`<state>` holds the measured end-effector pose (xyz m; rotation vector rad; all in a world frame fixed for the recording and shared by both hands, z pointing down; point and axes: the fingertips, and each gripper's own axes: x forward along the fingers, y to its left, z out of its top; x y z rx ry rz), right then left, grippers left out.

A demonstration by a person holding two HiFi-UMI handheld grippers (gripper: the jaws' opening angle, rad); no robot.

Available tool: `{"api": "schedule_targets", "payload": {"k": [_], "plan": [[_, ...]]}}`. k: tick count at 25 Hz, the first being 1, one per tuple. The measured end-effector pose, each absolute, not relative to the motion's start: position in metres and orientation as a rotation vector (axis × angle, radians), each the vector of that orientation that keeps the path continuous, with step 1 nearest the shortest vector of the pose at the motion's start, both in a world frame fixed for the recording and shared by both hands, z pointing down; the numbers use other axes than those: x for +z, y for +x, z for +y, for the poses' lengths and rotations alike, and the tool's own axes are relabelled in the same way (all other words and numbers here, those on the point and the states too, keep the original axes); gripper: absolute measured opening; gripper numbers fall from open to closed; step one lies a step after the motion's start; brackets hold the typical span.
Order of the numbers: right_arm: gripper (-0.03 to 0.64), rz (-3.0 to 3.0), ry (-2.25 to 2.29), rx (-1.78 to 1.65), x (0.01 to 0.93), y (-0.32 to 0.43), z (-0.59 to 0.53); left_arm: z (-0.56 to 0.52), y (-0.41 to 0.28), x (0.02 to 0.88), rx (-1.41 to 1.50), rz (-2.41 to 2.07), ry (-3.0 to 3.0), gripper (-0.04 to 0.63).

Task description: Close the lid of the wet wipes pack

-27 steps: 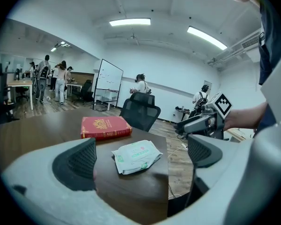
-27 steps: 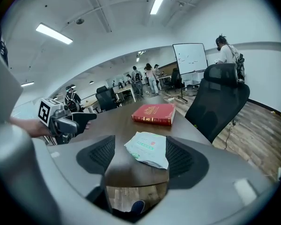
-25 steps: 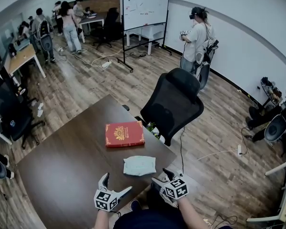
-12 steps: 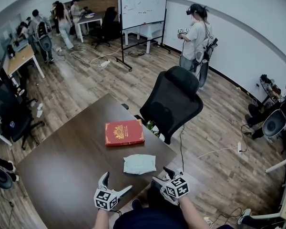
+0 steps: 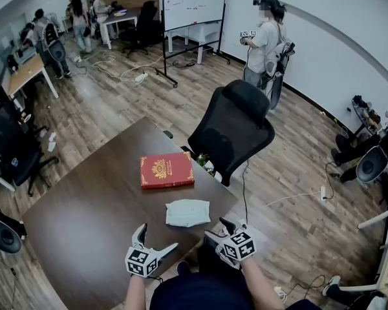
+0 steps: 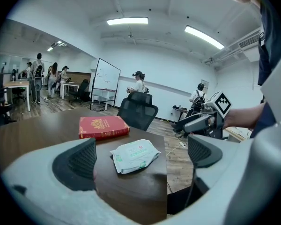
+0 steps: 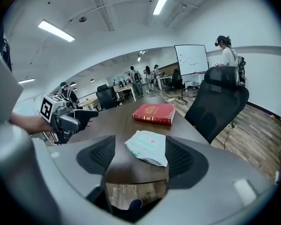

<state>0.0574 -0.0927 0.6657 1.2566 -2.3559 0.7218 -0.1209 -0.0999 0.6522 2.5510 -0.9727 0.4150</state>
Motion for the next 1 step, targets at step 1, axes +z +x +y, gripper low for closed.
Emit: {"api": "schedule_targets", "payload": {"k": [1], "plan": [[0.348, -2.359, 1.257, 0.723, 0.6657, 0.0581, -0.0929, -0.1002, -0.1205, 0.6522, 0.414, -0.972, 2.553, 0.598]]}}
